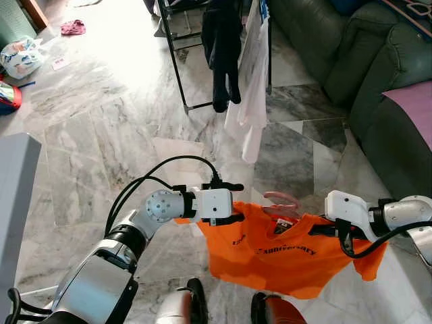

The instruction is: Hang hanger

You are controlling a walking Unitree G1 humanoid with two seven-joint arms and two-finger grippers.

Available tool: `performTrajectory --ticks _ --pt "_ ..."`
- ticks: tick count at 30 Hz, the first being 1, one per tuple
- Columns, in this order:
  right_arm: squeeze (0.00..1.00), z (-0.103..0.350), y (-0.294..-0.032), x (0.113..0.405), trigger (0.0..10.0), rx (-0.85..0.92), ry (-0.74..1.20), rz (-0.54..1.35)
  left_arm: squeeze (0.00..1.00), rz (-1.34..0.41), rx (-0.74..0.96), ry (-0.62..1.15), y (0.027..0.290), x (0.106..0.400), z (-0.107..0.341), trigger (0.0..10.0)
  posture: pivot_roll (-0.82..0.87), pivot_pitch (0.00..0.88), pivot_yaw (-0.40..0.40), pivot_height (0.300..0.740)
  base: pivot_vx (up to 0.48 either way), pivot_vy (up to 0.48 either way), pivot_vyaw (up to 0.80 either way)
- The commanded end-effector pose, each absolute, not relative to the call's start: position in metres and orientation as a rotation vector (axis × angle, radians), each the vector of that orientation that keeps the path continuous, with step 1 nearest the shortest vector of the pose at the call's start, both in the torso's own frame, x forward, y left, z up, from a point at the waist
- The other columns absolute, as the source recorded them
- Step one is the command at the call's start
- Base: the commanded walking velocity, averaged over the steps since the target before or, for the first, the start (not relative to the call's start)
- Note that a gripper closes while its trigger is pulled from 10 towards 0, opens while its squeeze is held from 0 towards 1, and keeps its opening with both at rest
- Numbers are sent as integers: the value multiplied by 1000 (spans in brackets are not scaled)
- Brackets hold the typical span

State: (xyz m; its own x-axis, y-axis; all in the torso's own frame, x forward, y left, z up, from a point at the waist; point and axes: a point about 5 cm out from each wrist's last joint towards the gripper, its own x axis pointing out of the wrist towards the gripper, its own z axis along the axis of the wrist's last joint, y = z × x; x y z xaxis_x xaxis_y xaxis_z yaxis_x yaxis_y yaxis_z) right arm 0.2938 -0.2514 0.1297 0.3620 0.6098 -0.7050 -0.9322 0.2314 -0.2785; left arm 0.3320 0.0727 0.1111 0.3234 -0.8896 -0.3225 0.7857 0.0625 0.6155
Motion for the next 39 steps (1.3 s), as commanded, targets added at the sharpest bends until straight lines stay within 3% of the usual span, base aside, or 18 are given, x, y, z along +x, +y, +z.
performTrajectory --ticks 1,7,8,12,22,27,30,34,39 --pt "0 130 -252 293 0 -749 499 1132 1000 -1274 824 -166 74 333 113 10000 -144 237 93 740 0 0 0" --pt "0 130 -252 293 0 -749 499 1132 1000 -1274 824 -166 74 333 113 10000 -144 237 93 740 0 0 0" --pt "0 119 -244 296 0 -729 437 1005 1000 -1234 817 -172 78 335 115 10000 -145 227 93 740 0 0 0" --pt "0 109 -234 300 0 -701 367 849 1000 -1199 812 -162 82 337 113 10000 -145 222 88 740 0 0 0" --pt "0 105 -218 306 0 -707 333 805 1000 -1192 766 -143 82 336 111 10000 -141 211 80 740 0 0 0" --pt "0 99 -211 306 0 -690 332 761 1000 -1050 699 -137 87 343 112 10000 -140 206 76 740 0 0 0" --pt "0 90 -204 302 0 -651 334 695 1000 -828 542 -90 99 352 110 10000 -149 200 74 740 0 0 0" --pt "0 86 -202 299 0 -617 326 649 1000 -729 456 -78 105 354 108 10000 -154 191 69 740 0 0 0" --pt "0 86 -202 299 0 -617 326 649 1000 -729 456 -78 105 354 108 10000 -154 191 69 740 0 0 0"
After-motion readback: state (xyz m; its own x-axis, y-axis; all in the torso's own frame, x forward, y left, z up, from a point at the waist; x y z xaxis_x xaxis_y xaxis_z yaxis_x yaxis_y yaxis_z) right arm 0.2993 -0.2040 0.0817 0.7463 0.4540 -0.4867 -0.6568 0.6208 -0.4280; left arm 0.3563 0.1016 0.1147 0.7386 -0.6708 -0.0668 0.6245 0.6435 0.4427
